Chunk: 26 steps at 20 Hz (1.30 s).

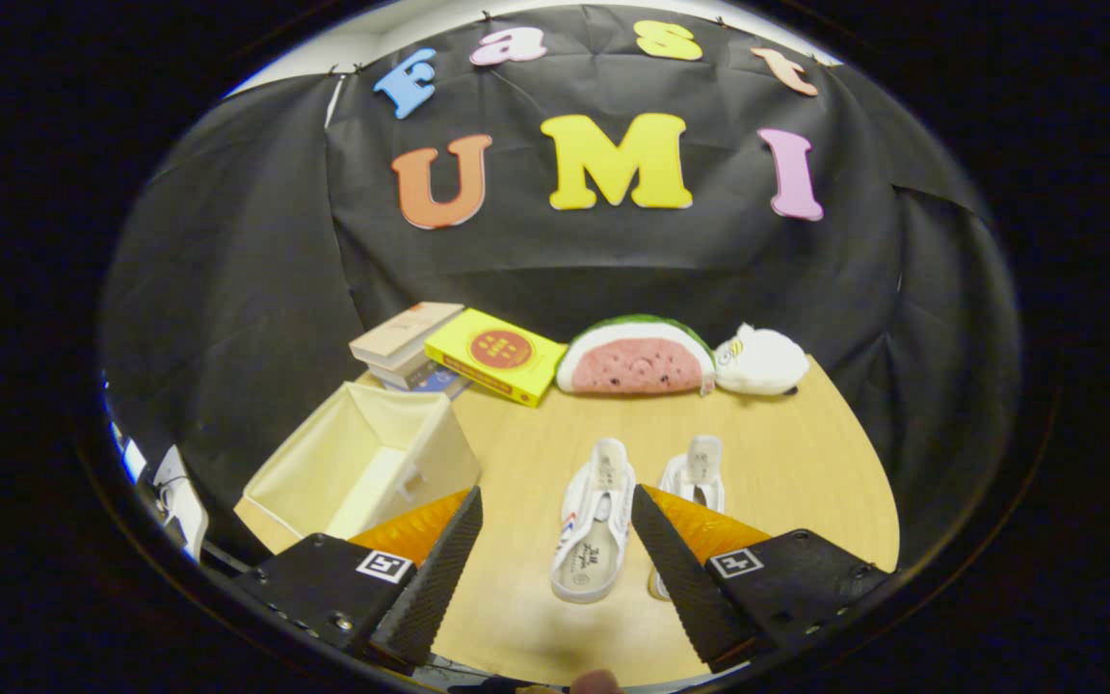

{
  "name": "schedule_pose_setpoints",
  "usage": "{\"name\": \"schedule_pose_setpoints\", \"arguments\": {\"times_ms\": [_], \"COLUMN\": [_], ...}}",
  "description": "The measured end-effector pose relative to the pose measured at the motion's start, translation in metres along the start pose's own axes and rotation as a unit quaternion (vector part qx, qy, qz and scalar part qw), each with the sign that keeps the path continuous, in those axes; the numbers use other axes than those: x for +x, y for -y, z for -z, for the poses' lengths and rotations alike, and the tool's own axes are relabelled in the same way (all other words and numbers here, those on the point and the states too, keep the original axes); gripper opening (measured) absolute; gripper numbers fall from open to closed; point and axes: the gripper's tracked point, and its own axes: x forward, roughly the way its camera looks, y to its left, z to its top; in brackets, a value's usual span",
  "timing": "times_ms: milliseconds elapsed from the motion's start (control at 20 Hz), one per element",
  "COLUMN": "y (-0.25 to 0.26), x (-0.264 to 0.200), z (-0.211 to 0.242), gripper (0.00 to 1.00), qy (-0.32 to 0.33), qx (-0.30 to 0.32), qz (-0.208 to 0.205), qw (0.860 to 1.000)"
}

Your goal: Open the storage box then place both shoes into the box .Put the left shoe in first, then the right shoe, with the right side of both shoes facing outward in a uniform manner.

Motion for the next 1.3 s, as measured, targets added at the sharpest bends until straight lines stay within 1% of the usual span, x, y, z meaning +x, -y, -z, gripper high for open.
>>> {"name": "schedule_pose_setpoints", "arguments": {"times_ms": [200,350,700,750,800,1050,1150,1300], "y": [0.028,0.037,0.053,0.054,0.056,0.065,0.072,0.070], "x": [0.039,0.069,0.114,0.120,0.124,0.134,0.140,0.150], "z": [0.043,0.066,0.091,0.091,0.093,0.100,0.099,0.100], "gripper": [0.96,0.95,0.94,0.93,0.86,0.77,0.73,0.66], "qy": [-0.054,-0.085,-0.119,-0.119,-0.125,-0.141,-0.139,-0.141], "qx": [0.006,-0.003,-0.006,-0.007,-0.004,0.003,0.013,0.031], "qz": [0.004,-0.005,-0.010,-0.010,-0.010,0.002,0.013,0.022], "qw": [0.999,0.996,0.993,0.993,0.992,0.990,0.990,0.989]}}
